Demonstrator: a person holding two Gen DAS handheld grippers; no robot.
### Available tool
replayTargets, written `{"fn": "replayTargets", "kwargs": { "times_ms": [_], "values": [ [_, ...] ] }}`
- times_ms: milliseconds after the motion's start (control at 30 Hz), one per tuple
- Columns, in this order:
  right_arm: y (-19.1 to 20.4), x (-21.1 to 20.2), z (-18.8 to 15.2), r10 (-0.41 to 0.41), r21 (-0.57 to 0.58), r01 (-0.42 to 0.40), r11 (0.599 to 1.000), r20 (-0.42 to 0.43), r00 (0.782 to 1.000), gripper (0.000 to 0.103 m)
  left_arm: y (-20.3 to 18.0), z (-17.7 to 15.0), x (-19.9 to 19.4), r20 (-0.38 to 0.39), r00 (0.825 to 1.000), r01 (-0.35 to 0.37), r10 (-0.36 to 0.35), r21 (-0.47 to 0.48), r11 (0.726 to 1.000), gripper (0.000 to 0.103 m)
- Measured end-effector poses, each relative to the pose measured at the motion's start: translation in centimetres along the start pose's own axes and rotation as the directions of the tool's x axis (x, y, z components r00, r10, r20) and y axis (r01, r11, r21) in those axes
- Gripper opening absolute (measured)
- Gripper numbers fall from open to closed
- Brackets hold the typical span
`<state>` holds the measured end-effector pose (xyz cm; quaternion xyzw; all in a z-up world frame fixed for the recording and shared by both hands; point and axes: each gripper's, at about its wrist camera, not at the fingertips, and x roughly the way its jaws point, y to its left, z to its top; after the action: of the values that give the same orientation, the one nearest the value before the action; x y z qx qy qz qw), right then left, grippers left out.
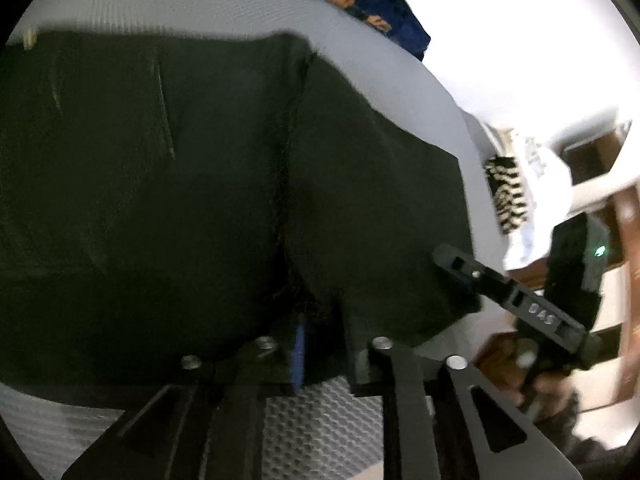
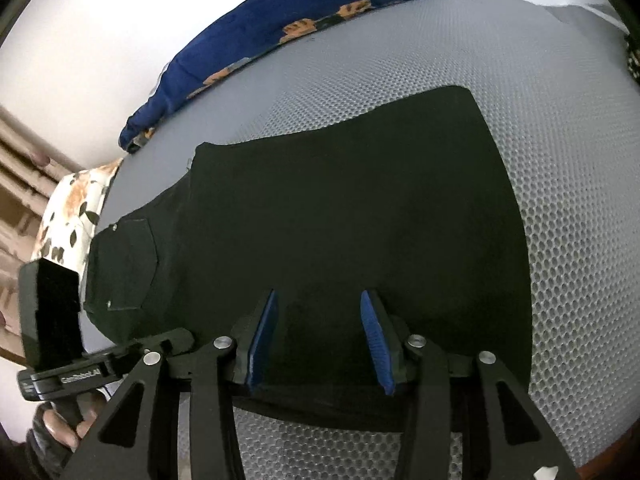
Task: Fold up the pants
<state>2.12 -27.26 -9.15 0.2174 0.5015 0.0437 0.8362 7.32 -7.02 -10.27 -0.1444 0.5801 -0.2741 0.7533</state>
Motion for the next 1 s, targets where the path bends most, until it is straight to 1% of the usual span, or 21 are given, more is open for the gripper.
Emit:
{"fn": "replayTargets", "kwargs": {
  "times_ms": [67,100,133,167,200,267,367,467,533,600,633,800,1000],
  "values": [
    [0.5,-0.3,0.2,-0.02,-0.033,0.021,0.999,0.018,1.0,0.042,-1.1,0.3,-0.9,0.053,0.996,-0.079,0.075,0.077,0.994,0.022],
    [0.7,-0.6,0.3,-0.047,-0.056,0.049,0.997,0.038,0.998,0.042,-1.5,0.6,-1.3,0.08,0.992,-0.109,0.101,0.116,0.987,0.022],
    [1.0,-0.9,0.6,-0.077,-0.083,0.083,0.993,0.065,0.995,0.042,-2.3,1.0,-1.6,0.118,0.984,-0.149,0.131,0.159,0.976,0.023],
    [1.1,-1.1,0.9,-0.098,-0.104,0.107,0.989,0.087,0.991,0.042,-2.8,1.5,-1.7,0.146,0.979,-0.17,0.143,0.194,0.966,0.026],
    [1.3,-1.2,1.4,-0.125,-0.13,0.139,0.982,0.109,0.986,0.042,-3.2,1.8,-1.7,0.159,0.977,-0.174,0.14,0.222,0.96,0.029],
    [1.1,-1.1,2.4,-0.165,-0.151,0.183,0.972,0.127,0.978,0.042,-4.3,3.1,-1.1,0.185,0.975,-0.173,0.124,0.278,0.945,0.03],
    [0.6,-0.8,3.8,-0.196,-0.163,0.22,0.962,0.148,0.969,0.042,-5.1,5.3,0.1,0.206,0.974,-0.156,0.091,0.328,0.932,0.03],
    [-0.3,-0.3,5.4,-0.235,-0.164,0.26,0.951,0.157,0.959,0.042,-5.2,7.9,1.7,0.203,0.974,-0.163,0.098,0.332,0.929,0.03],
    [-0.8,0.0,6.1,-0.253,-0.16,0.278,0.947,0.162,0.954,0.042,-4.5,9.4,3.2,0.181,0.977,-0.167,0.114,0.31,0.936,0.03],
    [-1.3,0.7,6.7,-0.27,-0.157,0.294,0.943,0.16,0.95,0.041,-3.9,10.3,4.4,0.156,0.979,-0.172,0.13,0.298,0.939,0.03],
    [-1.6,0.9,7.0,-0.271,-0.154,0.294,0.943,0.154,0.95,0.041,-3.5,10.4,4.7,0.151,0.979,-0.179,0.14,0.286,0.941,0.03],
    [-1.7,2.3,7.4,-0.29,-0.166,0.314,0.935,0.154,0.945,0.04,-2.8,10.9,5.2,0.154,0.981,-0.156,0.117,0.274,0.949,0.03],
    [-1.2,2.4,7.3,-0.31,-0.174,0.334,0.926,0.153,0.938,0.041,-3.2,10.1,4.8,0.173,0.975,-0.185,0.14,0.281,0.942,0.031]
  ]
}}
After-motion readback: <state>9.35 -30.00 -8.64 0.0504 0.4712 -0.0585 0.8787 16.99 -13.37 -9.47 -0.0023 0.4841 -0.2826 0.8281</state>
